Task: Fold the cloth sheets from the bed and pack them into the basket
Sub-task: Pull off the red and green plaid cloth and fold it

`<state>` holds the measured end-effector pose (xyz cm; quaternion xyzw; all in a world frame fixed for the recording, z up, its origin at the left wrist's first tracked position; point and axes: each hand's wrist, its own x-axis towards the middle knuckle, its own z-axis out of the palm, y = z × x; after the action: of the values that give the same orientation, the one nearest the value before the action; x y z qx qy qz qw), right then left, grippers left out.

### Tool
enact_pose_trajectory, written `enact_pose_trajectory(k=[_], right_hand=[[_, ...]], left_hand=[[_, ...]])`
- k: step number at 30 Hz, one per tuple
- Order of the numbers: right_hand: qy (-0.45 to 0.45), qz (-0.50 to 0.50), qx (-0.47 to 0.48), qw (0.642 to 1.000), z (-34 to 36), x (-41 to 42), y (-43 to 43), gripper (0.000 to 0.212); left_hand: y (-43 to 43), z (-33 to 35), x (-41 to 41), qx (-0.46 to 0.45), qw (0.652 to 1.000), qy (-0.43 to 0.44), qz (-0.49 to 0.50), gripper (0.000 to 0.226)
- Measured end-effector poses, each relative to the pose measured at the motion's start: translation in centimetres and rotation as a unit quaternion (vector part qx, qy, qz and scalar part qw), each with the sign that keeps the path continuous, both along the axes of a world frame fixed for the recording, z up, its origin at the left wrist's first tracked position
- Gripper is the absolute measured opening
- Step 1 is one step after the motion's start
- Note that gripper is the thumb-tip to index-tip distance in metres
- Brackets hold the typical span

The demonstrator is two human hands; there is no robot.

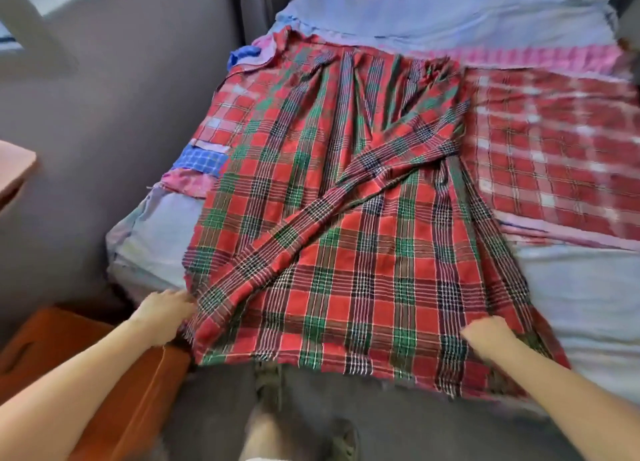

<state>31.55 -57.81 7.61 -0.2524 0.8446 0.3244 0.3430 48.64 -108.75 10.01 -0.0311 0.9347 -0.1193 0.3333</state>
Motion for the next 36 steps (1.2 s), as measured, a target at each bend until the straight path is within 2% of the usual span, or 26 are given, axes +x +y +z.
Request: enact_pose_trajectory(k=[3, 6, 8, 9, 11, 14, 16, 18, 19, 21, 25, 28, 31, 33, 36], right_hand=[[-0.018, -0.039, -0.097, 0.994, -0.5, -2.3, -7.8, 0.034], [-0.028, -0.146, -0.209, 0.967, -2.1, -4.5, -15.6, 0.033], [-0.023, -0.209, -0.282, 0.936, -3.1, -5.8, -20.7, 0.027], [-0.019, -0.234, -0.310, 0.921, -3.4, -6.1, -22.5, 0.025], [-0.001, -0.280, -0.347, 0.895, -5.1, -7.9, -27.8, 0.023], [0.029, -0.359, -0.370, 0.857, -7.7, -10.2, -34.3, 0.024], [0.052, -0.396, -0.375, 0.837, -9.9, -11.5, -37.3, 0.029], [0.080, -0.420, -0.372, 0.824, -12.4, -12.7, -39.6, 0.035], [0.095, -0.427, -0.370, 0.820, -13.3, -13.4, -40.6, 0.037], [0.114, -0.439, -0.361, 0.815, -15.2, -14.1, -42.0, 0.039], [0.139, -0.474, -0.345, 0.798, -18.0, -15.5, -43.9, 0.046], [0.142, -0.488, -0.323, 0.798, -19.6, -16.1, -45.1, 0.058], [0.153, -0.473, -0.288, 0.819, -20.3, -16.4, -46.1, 0.063], [0.158, -0.454, -0.264, 0.836, -19.9, -16.9, -46.5, 0.050], [0.155, -0.461, -0.277, 0.829, -18.5, -17.6, -46.7, 0.020]], left_hand=[[-1.3, -0.3, -1.5, 0.030, 0.994, 0.047, 0.096, 0.033], [-3.3, -1.5, -3.8, 0.081, 0.970, 0.080, 0.213, 0.031], [-5.5, -3.0, -5.5, 0.129, 0.929, 0.113, 0.329, 0.032], [-6.2, -3.8, -6.0, 0.157, 0.897, 0.133, 0.392, 0.032], [-9.3, -6.0, -8.3, 0.176, 0.855, 0.173, 0.457, 0.031], [-12.7, -9.6, -11.6, 0.200, 0.823, 0.189, 0.497, 0.017], [-14.5, -12.6, -13.6, 0.227, 0.794, 0.186, 0.533, 0.025], [-16.0, -15.7, -15.3, 0.234, 0.779, 0.176, 0.554, 0.020], [-16.6, -17.1, -16.1, 0.235, 0.772, 0.174, 0.565, 0.028], [-17.0, -19.4, -17.0, 0.238, 0.768, 0.168, 0.571, 0.040], [-18.1, -22.1, -17.7, 0.288, 0.760, 0.187, 0.551, 0.027], [-19.8, -22.9, -16.6, 0.256, 0.743, 0.248, 0.566, 0.020], [-20.6, -22.7, -15.9, 0.225, 0.764, 0.240, 0.555, 0.020], [-20.3, -22.4, -16.8, 0.200, 0.787, 0.241, 0.532, 0.019], [-18.6, -21.2, -19.6, 0.217, 0.806, 0.282, 0.473, 0.014]])
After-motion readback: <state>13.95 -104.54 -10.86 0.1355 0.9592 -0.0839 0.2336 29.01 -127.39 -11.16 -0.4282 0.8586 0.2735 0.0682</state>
